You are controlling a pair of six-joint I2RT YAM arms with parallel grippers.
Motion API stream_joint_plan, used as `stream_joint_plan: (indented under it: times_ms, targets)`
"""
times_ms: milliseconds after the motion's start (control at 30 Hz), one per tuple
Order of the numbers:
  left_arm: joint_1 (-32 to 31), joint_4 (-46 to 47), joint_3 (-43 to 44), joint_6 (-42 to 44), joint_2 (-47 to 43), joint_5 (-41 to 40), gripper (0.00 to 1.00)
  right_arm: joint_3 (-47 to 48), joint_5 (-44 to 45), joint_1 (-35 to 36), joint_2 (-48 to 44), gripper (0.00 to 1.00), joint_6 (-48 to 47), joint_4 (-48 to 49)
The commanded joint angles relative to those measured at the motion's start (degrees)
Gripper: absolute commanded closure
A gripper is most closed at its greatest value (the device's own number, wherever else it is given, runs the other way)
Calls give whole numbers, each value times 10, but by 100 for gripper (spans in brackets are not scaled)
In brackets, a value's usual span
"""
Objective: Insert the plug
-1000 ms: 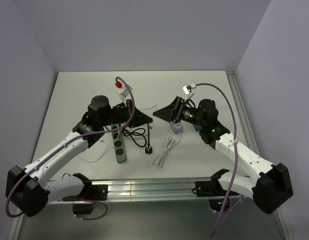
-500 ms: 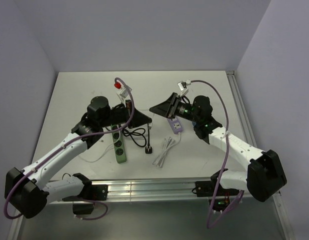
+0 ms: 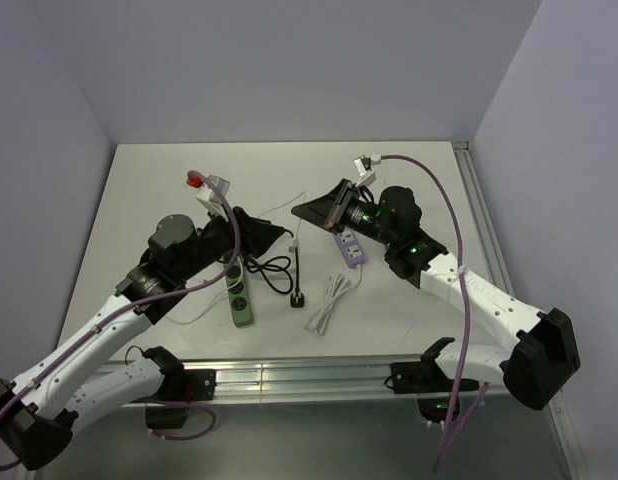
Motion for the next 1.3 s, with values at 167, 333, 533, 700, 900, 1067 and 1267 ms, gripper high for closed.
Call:
stream_joint_plan:
  times_ms: [167,333,533,700,900,1067,1267]
  targets:
    - [-12,-58,12,-28,-54,-188,45,219,51,-24,4,100,-130,-152]
    - [-12,-134,16,-77,-71,-309,46,340,-9,-61,32,100,-161,-147]
    - [-12,-157,7,-84,-100,-331,46,511,112,-64,66,100,-314,-250]
    - [-12,-167,14,-80,-101,-337,46,637,225,-78,69,100,-426,-303]
    - [-12,-160,16,-71,-100,-333,46,720,409,-78,54,100,-564,-320]
    - [-12,-145,26,-59,-81,-322,47,711,486,-78,24,100,-652,-290]
    - [-12,-134,35,-59,-61,-312,47,725,506,-78,21,100,-701,-288]
